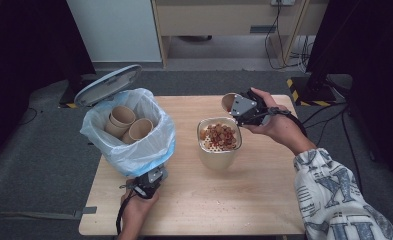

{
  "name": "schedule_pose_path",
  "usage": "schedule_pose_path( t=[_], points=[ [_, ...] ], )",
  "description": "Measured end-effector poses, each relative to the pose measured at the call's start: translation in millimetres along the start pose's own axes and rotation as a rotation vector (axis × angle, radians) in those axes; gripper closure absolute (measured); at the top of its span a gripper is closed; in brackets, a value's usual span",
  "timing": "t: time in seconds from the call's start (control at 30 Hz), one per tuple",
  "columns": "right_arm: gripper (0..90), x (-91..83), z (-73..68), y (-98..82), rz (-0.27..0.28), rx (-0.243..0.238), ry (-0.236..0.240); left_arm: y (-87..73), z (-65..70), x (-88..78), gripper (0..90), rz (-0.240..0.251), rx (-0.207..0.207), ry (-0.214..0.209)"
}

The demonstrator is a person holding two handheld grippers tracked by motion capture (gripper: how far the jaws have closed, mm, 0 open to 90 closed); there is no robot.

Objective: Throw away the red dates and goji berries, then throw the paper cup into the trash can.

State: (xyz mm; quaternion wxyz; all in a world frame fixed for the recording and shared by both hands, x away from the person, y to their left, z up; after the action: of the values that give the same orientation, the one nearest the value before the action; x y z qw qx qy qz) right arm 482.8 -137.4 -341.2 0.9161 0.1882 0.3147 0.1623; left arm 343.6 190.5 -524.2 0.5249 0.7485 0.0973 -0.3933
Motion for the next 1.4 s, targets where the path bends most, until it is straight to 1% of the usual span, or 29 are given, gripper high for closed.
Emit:
schedule_pose_path(
  t=[0.37,0.4,0.43,0.53,0.73,1.03,1.17,1.4],
  points=[
    [37.8,-4.4,6.7,-5.0,0.035,0.153,0.059,0.0,-0.5,-0.3,89.4,-0.006,0.007,0.001],
    [37.7,-4.7,7.1,-5.3,0.035,0.163,0.063,0.0,-0.5,-0.3,89.4,-0.006,0.007,0.002],
    [37.7,-4.9,7.8,-5.5,0.035,0.165,0.065,0.1,-1.1,-0.8,89.4,-0.014,0.016,0.005],
    [37.7,-5.9,8.9,-6.1,0.045,0.196,0.077,0.1,-0.9,-0.6,89.4,-0.012,0.013,0.004],
    [37.5,-7.9,11.2,-7.9,0.052,0.223,0.088,0.1,-0.8,-0.6,89.4,-0.011,0.012,0.004],
    [37.3,-11.0,12.5,-11.7,0.05,0.239,0.097,0.1,-0.7,-0.5,89.4,-0.01,0.011,0.004],
    [37.2,-14.7,14.9,-14.5,0.06,0.263,0.102,0.1,-0.5,-0.6,89.4,-0.011,0.013,0.005],
    [36.9,-20.1,20.5,-25.4,0.064,0.308,0.108,0.1,-0.5,-0.5,89.4,-0.01,0.012,0.006]
  ],
)
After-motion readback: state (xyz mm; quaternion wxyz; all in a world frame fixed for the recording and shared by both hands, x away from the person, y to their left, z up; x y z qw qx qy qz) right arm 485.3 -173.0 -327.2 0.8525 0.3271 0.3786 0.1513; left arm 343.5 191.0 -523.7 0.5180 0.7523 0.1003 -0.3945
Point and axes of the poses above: each handheld gripper's, and its own axes: x roughly forward along the jaws, y roughly out of its top, z roughly to its right, the point moved 1 cm from there along x, roughly forward along the jaws, and after that the axes turned 3 degrees about -x, right-handed, at the moved point
